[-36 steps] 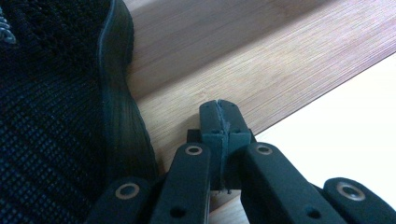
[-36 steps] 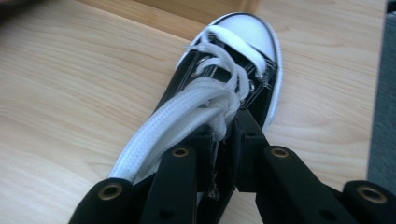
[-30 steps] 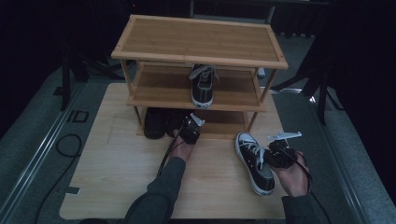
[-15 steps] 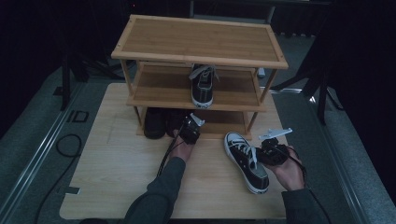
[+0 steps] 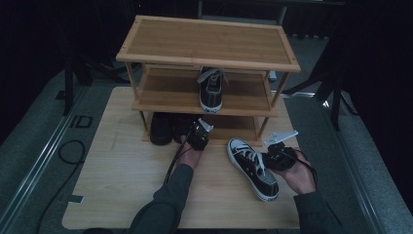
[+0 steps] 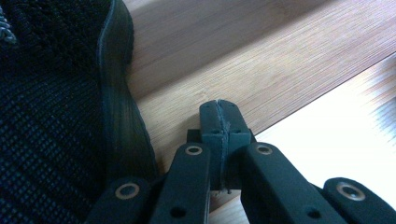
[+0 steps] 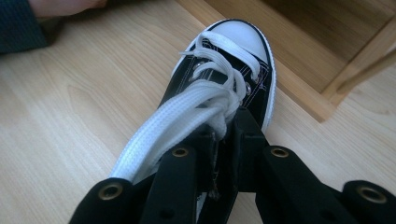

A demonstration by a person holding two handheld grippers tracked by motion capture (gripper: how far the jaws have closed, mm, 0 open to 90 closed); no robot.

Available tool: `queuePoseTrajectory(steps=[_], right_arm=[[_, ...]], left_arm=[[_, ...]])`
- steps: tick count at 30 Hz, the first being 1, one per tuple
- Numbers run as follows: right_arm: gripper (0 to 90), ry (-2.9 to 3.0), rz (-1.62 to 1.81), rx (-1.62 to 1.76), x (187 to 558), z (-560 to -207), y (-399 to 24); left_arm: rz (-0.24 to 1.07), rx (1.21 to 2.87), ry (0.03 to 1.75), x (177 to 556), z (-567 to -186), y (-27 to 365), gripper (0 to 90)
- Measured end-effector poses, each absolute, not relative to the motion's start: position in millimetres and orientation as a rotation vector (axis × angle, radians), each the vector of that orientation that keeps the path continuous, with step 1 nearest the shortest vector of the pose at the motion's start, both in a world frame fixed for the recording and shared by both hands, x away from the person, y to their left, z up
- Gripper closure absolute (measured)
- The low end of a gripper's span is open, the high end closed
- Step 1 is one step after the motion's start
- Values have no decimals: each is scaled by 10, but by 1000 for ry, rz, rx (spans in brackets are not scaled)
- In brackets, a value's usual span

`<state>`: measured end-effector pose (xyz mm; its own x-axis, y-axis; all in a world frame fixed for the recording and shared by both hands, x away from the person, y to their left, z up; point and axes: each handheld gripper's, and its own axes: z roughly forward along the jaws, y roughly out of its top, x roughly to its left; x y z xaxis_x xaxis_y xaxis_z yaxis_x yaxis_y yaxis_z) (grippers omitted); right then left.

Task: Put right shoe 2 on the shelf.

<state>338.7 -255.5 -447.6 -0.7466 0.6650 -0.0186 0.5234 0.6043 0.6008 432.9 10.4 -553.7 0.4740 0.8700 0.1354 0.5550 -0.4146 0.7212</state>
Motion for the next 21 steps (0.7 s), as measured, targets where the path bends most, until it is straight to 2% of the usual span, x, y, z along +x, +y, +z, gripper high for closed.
queuePoseTrajectory(steps=[21], right_arm=[[814,2663,918,761,3497,-4095,-2543]], left_arm=[[680,2114,1178,4326,-5538,109,900]])
